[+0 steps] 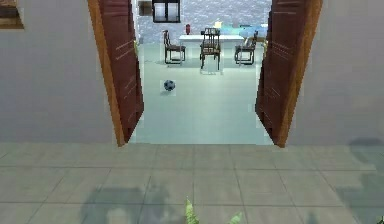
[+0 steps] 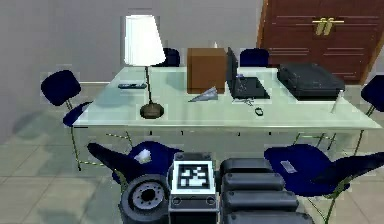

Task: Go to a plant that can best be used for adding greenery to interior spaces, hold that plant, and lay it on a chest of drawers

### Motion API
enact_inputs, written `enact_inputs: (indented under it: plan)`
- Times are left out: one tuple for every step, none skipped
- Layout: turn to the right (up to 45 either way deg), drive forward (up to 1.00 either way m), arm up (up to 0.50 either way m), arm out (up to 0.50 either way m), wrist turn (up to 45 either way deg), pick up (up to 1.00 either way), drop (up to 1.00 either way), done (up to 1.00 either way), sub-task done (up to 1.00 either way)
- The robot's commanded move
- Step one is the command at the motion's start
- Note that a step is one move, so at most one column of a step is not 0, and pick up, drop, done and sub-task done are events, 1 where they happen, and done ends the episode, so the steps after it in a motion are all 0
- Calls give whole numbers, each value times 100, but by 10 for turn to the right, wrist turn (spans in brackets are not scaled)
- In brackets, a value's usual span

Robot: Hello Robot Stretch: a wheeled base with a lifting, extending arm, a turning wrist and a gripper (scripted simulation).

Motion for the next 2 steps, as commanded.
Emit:
enact_inputs:
  plan:
    - [0, 60, 0, 0, 0, 0, 0, 0, 0]
    - [30, 0, 0, 0, 0, 0, 0, 0, 0]
